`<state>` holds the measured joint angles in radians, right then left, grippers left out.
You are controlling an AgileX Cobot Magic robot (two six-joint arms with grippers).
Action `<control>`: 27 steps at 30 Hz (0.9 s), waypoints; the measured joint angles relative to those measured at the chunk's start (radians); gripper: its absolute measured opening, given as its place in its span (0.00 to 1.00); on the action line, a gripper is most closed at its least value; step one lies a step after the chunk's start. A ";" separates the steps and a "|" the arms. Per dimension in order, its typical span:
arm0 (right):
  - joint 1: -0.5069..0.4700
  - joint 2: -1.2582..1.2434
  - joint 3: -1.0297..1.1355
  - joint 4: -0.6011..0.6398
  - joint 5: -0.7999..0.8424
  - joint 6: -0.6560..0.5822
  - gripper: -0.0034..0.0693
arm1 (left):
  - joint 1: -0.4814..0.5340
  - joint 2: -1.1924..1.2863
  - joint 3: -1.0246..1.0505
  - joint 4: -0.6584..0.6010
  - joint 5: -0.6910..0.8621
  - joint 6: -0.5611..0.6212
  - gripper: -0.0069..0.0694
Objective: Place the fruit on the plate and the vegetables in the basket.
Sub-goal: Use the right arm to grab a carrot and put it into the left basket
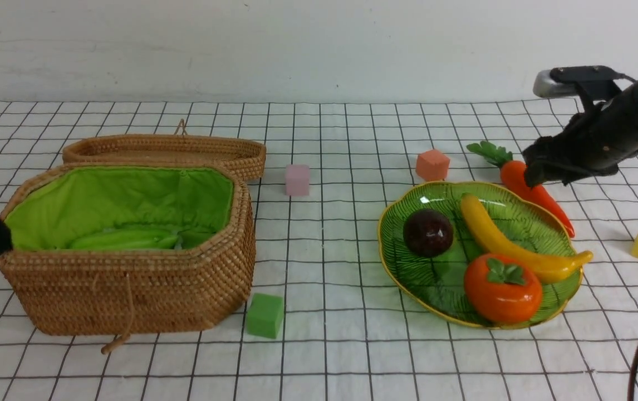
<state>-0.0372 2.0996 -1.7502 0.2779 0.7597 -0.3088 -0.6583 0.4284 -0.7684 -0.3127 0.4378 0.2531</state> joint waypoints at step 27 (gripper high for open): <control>-0.007 0.370 -0.481 -0.115 0.130 0.101 0.59 | 0.000 0.075 0.002 0.144 0.054 -0.161 0.10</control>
<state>-0.0440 2.4699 -2.2314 0.1626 0.8896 -0.2080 -0.6583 0.5035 -0.7665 -0.1689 0.4914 0.0920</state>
